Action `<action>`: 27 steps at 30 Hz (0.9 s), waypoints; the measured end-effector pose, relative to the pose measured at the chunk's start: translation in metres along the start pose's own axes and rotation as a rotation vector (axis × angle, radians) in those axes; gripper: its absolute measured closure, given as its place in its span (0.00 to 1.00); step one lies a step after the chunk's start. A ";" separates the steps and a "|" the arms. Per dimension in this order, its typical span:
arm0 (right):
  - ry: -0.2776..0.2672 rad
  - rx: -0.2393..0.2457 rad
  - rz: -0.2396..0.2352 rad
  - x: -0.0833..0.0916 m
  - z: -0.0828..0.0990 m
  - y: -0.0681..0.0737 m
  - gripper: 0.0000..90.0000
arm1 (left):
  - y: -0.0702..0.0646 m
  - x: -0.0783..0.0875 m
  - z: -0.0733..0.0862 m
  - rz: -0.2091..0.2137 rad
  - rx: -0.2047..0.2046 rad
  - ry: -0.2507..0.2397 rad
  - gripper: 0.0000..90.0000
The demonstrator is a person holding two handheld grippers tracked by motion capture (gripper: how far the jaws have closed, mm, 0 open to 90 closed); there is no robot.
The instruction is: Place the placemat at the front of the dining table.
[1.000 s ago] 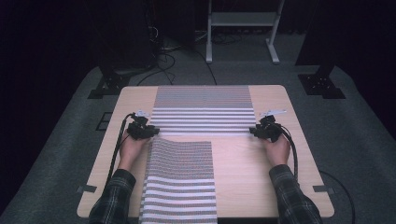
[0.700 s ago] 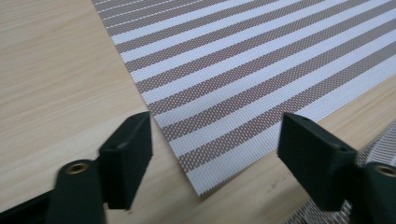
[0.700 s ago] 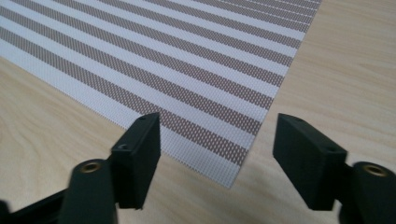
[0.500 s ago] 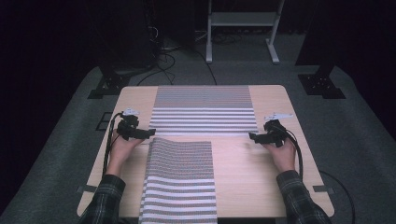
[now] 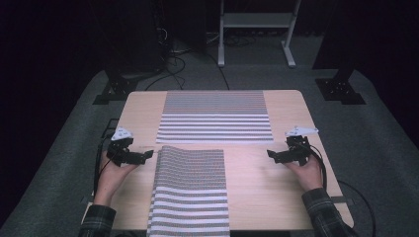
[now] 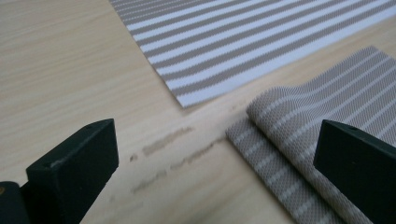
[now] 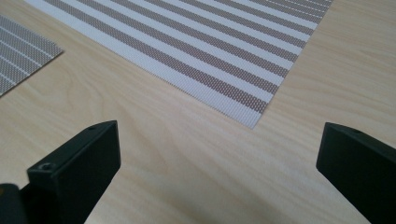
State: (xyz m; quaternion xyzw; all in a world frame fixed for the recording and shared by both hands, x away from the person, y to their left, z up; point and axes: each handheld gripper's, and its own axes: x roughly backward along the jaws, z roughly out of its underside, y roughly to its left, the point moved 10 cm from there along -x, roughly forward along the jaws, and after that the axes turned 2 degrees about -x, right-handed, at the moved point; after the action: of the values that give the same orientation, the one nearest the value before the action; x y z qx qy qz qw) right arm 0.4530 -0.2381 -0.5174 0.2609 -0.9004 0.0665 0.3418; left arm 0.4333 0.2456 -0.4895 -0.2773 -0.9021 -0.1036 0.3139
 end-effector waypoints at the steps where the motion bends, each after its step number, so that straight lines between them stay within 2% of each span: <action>1: -0.004 0.001 0.003 0.003 0.002 0.001 0.00 | -0.001 0.004 0.004 -0.003 -0.004 0.003 0.00; 9: -0.017 0.040 -0.005 0.021 0.025 0.010 0.00 | -0.010 0.029 0.032 -0.010 -0.014 0.009 0.00; 13: 0.004 0.054 -0.013 0.028 0.040 0.015 0.00 | -0.016 0.036 0.047 -0.009 -0.031 0.017 0.00; 16: 0.000 0.055 -0.022 0.037 0.050 0.019 0.00 | -0.022 0.037 0.058 -0.007 -0.042 0.031 0.00; 20: 0.012 0.054 -0.025 0.047 0.065 0.020 0.00 | -0.031 0.037 0.075 0.003 -0.065 0.074 0.00; 27: 0.058 0.035 -0.017 0.063 0.099 0.019 0.00 | -0.040 0.037 0.099 0.018 -0.079 0.133 0.00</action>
State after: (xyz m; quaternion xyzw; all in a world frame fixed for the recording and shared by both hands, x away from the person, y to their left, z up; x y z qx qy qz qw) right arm 0.3465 -0.2777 -0.5502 0.2725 -0.8866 0.0868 0.3636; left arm 0.3363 0.2644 -0.5446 -0.2903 -0.8719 -0.1546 0.3628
